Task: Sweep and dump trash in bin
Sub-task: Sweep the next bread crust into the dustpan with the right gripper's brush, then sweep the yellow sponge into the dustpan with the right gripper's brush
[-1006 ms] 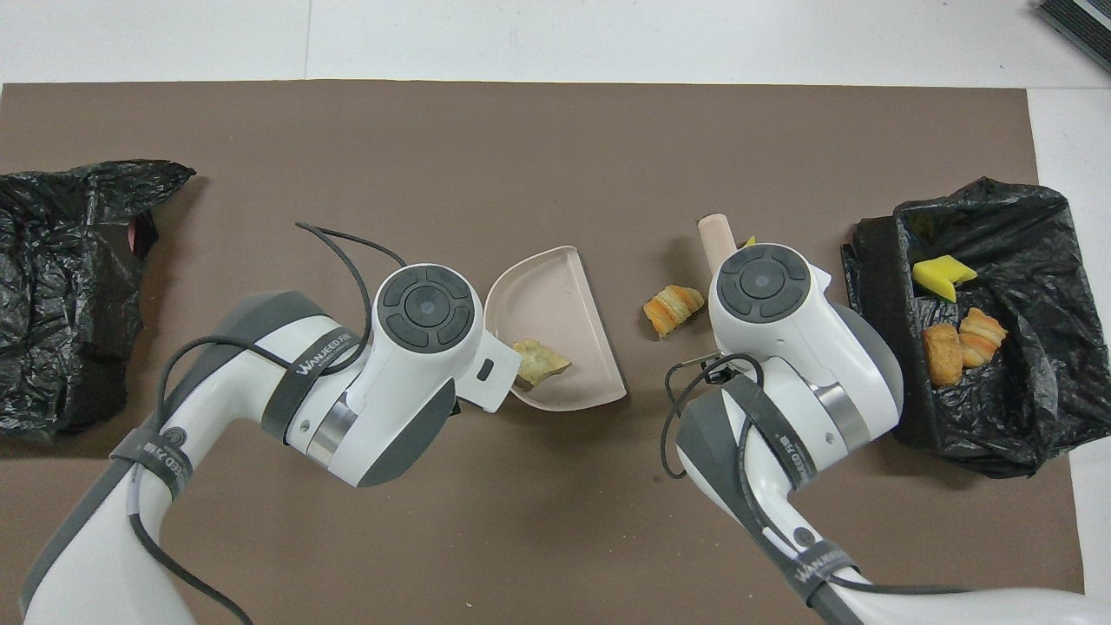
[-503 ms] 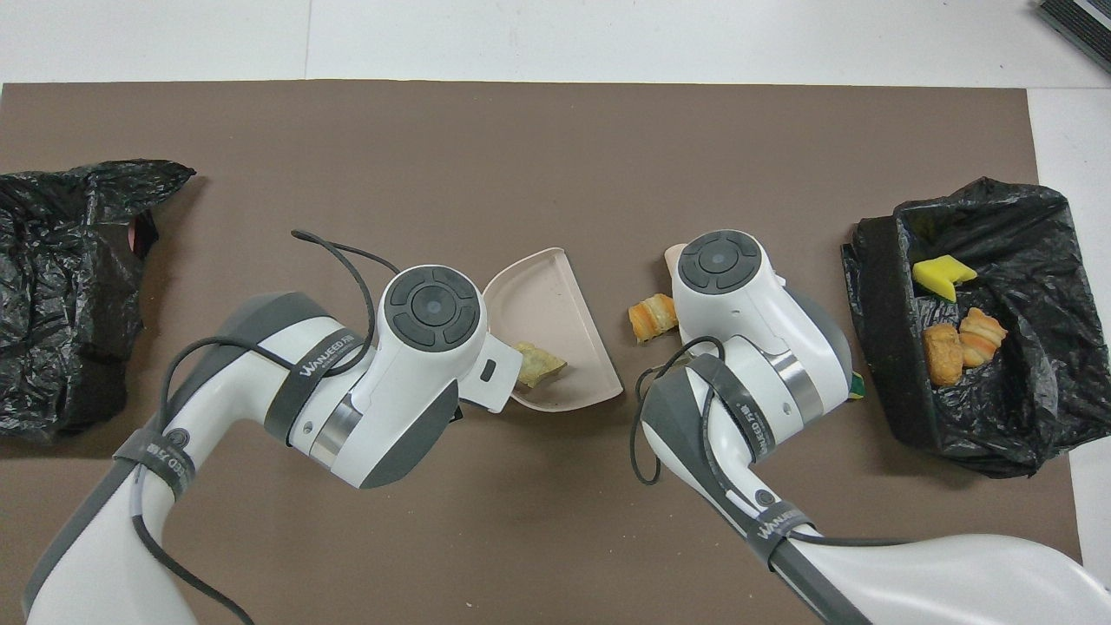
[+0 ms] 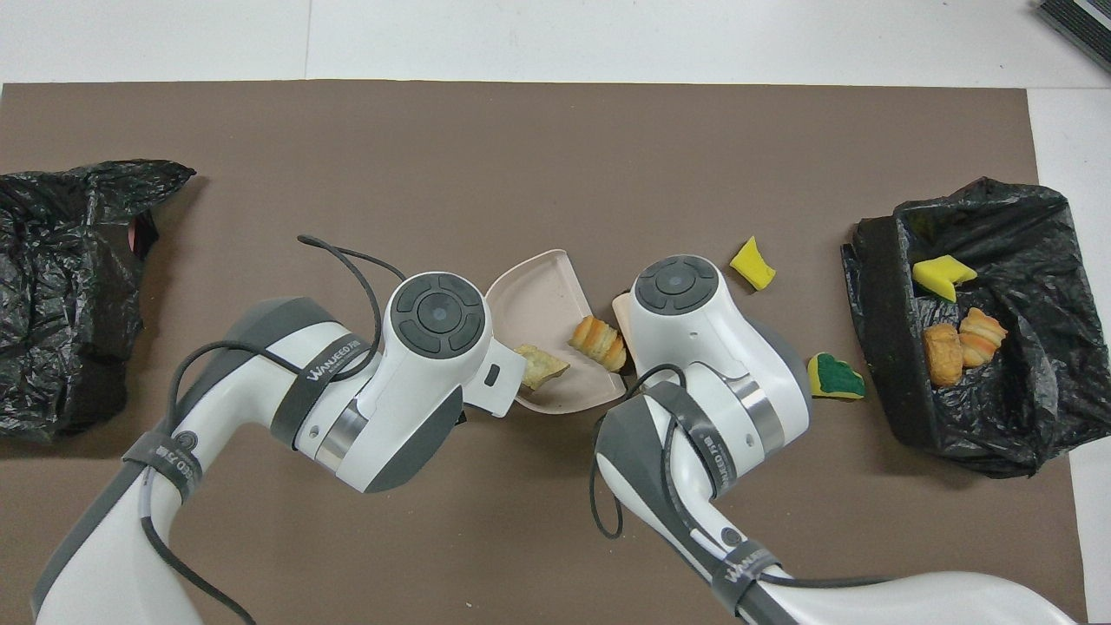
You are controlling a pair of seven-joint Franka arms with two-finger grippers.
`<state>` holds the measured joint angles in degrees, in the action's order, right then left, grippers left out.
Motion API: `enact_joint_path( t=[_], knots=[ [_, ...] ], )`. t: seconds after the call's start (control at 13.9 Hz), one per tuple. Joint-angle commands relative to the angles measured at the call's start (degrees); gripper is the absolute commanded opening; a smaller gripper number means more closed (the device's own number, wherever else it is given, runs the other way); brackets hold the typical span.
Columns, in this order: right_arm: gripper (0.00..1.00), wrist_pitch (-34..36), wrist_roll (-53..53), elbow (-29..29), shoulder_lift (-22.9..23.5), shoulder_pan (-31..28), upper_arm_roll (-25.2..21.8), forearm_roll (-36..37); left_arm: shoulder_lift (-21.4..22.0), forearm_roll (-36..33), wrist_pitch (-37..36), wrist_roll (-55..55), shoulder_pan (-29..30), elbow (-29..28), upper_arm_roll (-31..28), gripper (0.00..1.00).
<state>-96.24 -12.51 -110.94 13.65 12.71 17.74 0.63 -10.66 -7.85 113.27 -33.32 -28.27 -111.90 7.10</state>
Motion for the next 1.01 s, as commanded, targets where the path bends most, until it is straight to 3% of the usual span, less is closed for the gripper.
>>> enact_joint_path(
  t=[0.0, 0.22, 0.58, 0.93],
  knots=[
    [0.00, 0.3, 0.8, -1.7, -1.8, 0.8, 0.5, -6.0, 0.3, 0.5, 3.7, 0.3, -1.1, -1.5, -0.5, 0.00],
    [0.00, 1.7, 0.8, -0.2, -4.1, -0.7, 0.2, -7.0, 0.0, 0.5, 5.5, 0.0, -0.8, -1.4, -0.5, 0.00],
    [0.00, 6.2, 1.1, -2.1, -8.6, -11.8, -0.1, -5.1, -0.2, 0.4, 6.7, -3.6, -0.4, -0.9, -0.5, 0.00],
    [0.00, 0.1, -5.2, -2.1, -7.8, -13.8, -0.1, 9.8, -0.2, 0.1, 7.0, -3.8, -1.1, -0.9, -0.5, 0.00]
  ],
)
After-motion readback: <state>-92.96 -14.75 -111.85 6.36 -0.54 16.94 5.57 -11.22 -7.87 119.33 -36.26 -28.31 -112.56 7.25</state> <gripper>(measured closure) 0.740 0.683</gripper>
